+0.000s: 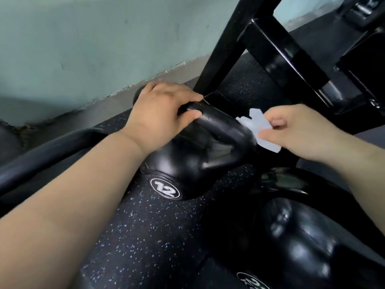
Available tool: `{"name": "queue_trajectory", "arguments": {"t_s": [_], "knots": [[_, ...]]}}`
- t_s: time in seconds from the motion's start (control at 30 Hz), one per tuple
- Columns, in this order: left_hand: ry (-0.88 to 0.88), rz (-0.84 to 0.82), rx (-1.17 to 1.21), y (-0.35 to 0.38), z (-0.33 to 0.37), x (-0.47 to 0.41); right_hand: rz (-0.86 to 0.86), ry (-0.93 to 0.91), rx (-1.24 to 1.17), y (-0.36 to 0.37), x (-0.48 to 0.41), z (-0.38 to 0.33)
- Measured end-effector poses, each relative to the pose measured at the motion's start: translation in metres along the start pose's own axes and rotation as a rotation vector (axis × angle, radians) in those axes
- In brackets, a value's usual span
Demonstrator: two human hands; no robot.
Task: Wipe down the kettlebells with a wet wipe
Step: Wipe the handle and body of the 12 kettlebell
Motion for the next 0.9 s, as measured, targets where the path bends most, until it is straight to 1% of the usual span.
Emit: {"name": "queue_trajectory", "arguments": {"t_s": [0.1, 0.17, 0.2, 0.3, 0.37, 0.5, 0.67, 0.7, 0.77, 0.83, 0.9], "knots": [[-0.004, 0.061, 0.03, -0.003, 0.001, 0.001, -0.082, -0.016, 0.098, 0.008, -0.003, 0.007], [-0.011, 0.091, 0.045, -0.003, 0.001, 0.002, -0.173, 0.027, 0.138, 0.023, -0.007, 0.02], [-0.009, 0.102, 0.051, -0.003, 0.0, 0.003, -0.247, 0.066, 0.11, 0.035, -0.008, 0.028], [-0.014, 0.125, 0.088, -0.005, -0.002, 0.002, -0.491, 0.196, -0.205, 0.068, -0.008, 0.042], [-0.018, 0.133, 0.106, -0.004, -0.003, 0.003, -0.571, 0.231, -0.306, 0.081, -0.009, 0.045], [-0.03, 0.143, 0.147, -0.003, -0.004, 0.004, -0.557, 0.229, -0.397, 0.077, -0.009, 0.047], [-0.045, 0.139, 0.154, -0.001, -0.005, 0.004, -0.475, 0.164, -0.621, 0.036, 0.005, 0.042], [-0.065, 0.139, 0.16, -0.001, -0.004, 0.004, -0.453, 0.133, -0.622, 0.031, 0.007, 0.038], [-0.095, 0.138, 0.186, -0.001, 0.001, 0.009, -0.353, 0.068, -0.592, 0.017, 0.006, 0.031], [-0.053, 0.143, 0.251, -0.003, 0.02, 0.019, -0.265, -0.005, -0.646, 0.002, 0.005, 0.017], [-0.033, 0.105, 0.427, 0.002, 0.041, 0.027, -0.287, -0.065, -0.772, -0.003, 0.006, 0.0]]}}
Point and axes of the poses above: each hand's wrist, its own x-axis away from the middle knuckle, its own y-axis out of the palm, z = x × y, the point moved 9 cm from there along -x, towards the middle knuckle, and after that the axes turned 1 degree about -x, right-handed, at the moved point
